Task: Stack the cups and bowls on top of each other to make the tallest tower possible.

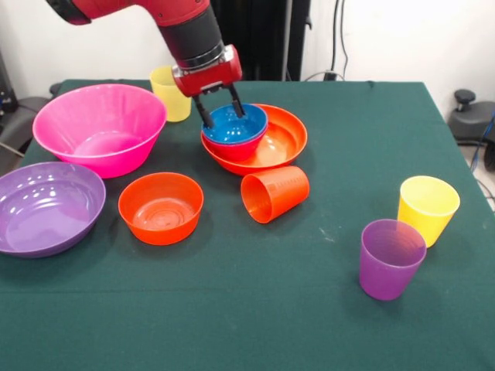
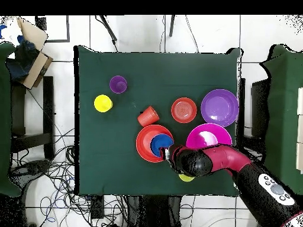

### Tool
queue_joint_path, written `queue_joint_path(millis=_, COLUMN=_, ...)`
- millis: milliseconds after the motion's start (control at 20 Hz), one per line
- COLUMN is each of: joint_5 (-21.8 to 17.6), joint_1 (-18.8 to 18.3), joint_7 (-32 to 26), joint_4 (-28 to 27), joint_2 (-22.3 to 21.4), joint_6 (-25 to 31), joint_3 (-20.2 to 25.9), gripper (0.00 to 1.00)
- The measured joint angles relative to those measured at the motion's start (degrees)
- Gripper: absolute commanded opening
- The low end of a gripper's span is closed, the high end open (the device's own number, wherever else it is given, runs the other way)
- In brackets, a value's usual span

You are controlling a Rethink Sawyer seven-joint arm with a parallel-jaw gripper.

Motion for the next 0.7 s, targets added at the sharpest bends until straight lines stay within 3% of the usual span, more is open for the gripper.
queue_joint_path(millis=700, joint_5=0.2, joint_1=-1.0, joint_7=0.0, joint_4=-0.1, joint_2=-1.5, joint_6=1.8, joint_3=1.0, gripper=1.0)
